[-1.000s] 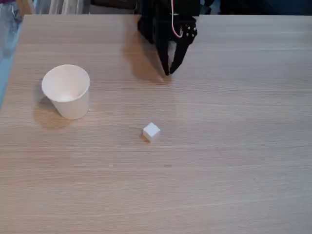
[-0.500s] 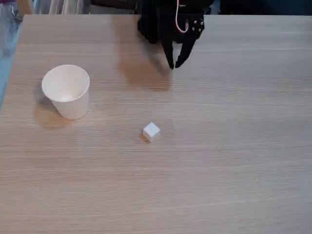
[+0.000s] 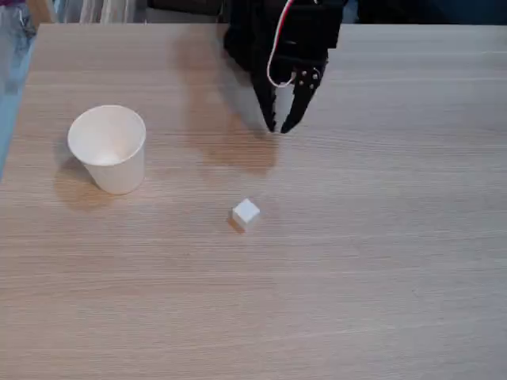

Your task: Grasp a block and put it in the bin.

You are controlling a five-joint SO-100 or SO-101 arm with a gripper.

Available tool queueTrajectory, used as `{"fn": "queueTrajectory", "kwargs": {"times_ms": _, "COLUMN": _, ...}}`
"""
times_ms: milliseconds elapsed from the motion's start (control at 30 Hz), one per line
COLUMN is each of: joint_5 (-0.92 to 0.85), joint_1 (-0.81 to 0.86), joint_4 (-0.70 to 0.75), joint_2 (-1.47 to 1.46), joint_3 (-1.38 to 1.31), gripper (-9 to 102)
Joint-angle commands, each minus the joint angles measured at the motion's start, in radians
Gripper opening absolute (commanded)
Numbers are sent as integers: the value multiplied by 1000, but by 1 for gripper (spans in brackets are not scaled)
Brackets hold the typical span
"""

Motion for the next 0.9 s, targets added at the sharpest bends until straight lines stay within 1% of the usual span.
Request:
{"fn": "queueTrajectory", "kwargs": {"times_ms": 0, "joint_5": 14, "joint_1": 26, "joint_4": -34, "joint_2": -15, "joint_3": -46, "gripper": 17}}
{"fn": "queueTrajectory", "kwargs": {"times_ms": 167, "joint_5": 17, "joint_1": 51, "joint_4": -66, "joint_2": -49, "joint_3": -64, "gripper": 20}}
{"fn": "queueTrajectory", "kwargs": {"times_ms": 500, "joint_5": 55, "joint_1": 49, "joint_4": -150, "joint_2": -150, "joint_3": -107, "gripper": 28}}
{"fn": "queueTrajectory", "kwargs": {"times_ms": 767, "joint_5": 48, "joint_1": 49, "joint_4": -198, "joint_2": -221, "joint_3": -158, "gripper": 29}}
{"fn": "queueTrajectory", "kwargs": {"times_ms": 867, "joint_5": 17, "joint_1": 57, "joint_4": -235, "joint_2": -244, "joint_3": -164, "gripper": 30}}
